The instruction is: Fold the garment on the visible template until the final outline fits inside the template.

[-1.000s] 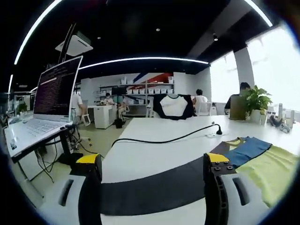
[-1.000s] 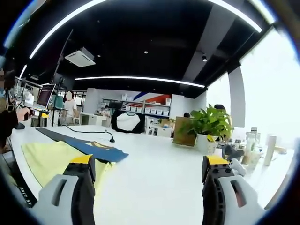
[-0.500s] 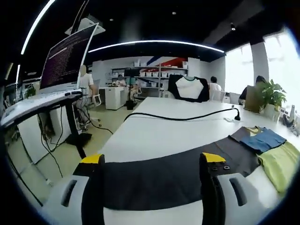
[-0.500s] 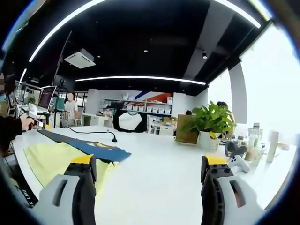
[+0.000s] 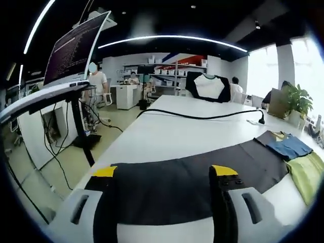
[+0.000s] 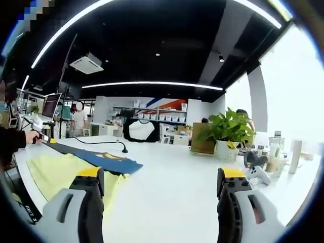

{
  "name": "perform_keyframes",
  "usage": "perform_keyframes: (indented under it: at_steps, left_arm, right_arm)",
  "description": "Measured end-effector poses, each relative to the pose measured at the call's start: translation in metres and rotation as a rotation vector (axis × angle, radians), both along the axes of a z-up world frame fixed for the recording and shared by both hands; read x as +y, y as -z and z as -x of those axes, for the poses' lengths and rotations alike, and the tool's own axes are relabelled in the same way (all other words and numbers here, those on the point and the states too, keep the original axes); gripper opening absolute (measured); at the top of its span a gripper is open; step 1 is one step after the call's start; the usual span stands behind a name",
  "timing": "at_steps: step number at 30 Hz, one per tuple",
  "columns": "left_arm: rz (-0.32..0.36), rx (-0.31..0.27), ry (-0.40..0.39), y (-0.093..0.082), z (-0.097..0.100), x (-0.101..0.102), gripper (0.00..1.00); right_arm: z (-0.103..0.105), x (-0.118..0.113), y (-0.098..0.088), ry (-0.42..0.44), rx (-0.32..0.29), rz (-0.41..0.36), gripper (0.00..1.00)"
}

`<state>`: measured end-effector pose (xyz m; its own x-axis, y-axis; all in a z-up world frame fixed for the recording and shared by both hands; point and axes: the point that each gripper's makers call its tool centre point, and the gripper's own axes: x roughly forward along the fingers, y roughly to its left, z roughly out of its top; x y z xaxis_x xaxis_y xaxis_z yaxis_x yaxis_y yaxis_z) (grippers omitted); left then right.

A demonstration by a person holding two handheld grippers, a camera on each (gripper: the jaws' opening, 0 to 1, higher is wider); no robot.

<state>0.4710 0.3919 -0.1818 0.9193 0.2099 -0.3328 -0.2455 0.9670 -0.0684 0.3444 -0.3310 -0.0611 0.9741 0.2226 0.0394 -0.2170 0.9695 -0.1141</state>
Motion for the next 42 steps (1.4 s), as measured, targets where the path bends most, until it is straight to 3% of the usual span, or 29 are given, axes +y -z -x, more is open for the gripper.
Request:
perform_keyframes:
  at_steps: [2, 7, 9, 18, 24, 27, 30, 36, 40, 42]
  left_arm:
    - [-0.043, 0.032, 0.038, 0.004, -0.001, -0.003, 0.66]
    - [-0.056, 0.035, 0.009, 0.004, -0.002, 0.003, 0.60]
    - [-0.090, 0.049, 0.002, 0.005, -0.002, 0.008, 0.57]
    - [-0.075, 0.014, -0.013, 0.005, -0.006, 0.008, 0.45]
    - [-0.089, -0.005, 0.031, 0.004, -0.007, 0.002, 0.23]
    - [-0.096, 0.007, 0.027, 0.004, -0.008, 0.004, 0.20]
    - [-0.128, 0.028, 0.039, 0.004, -0.009, 0.001, 0.08]
    - [-0.169, 0.032, 0.054, 0.004, -0.010, -0.002, 0.03]
    - [-0.151, 0.052, 0.031, 0.003, -0.011, 0.000, 0.02]
    - [-0.077, 0.058, 0.009, 0.003, -0.012, -0.002, 0.02]
  right_arm:
    - [0.000, 0.000, -0.001, 0.000, -0.001, 0.000, 0.95]
    - [0.002, -0.001, -0.004, 0.002, -0.007, -0.001, 0.95]
    - [0.002, -0.001, -0.004, 0.004, -0.008, 0.000, 0.95]
    - [0.002, -0.003, -0.002, 0.007, -0.001, -0.007, 0.95]
    - [0.002, -0.007, 0.001, 0.014, 0.005, -0.014, 0.94]
    - [0.003, -0.007, 0.001, 0.015, 0.009, -0.016, 0.94]
    - [0.004, -0.006, -0.002, 0.009, -0.002, -0.014, 0.94]
    - [0.006, -0.008, -0.002, 0.010, -0.001, -0.015, 0.93]
    - [0.007, -0.012, -0.003, 0.020, -0.005, -0.010, 0.93]
    - [0.006, -0.013, -0.003, 0.026, -0.002, -0.007, 0.93]
